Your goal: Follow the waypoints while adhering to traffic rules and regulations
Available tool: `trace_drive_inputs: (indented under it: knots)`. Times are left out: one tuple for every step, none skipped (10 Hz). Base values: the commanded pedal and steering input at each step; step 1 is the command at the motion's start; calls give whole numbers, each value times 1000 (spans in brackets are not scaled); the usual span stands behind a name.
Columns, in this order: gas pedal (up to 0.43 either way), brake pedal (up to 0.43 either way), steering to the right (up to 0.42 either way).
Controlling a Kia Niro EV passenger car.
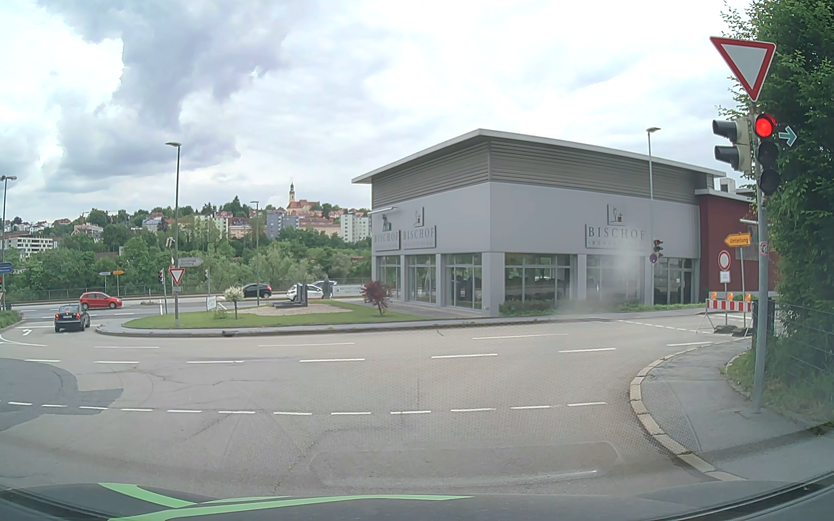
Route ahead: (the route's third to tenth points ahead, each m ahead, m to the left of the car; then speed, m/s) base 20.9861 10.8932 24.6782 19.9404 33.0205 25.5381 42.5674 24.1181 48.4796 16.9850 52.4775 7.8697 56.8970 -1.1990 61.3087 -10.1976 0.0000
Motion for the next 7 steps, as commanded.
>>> trace_drive_inputs:
  knots:
    - [0,360,0]
    - [0,360,0]
    - [0,366,0]
    - [0,360,0]
    - [0,360,0]
    - [0,360,0]
    - [0,360,0]
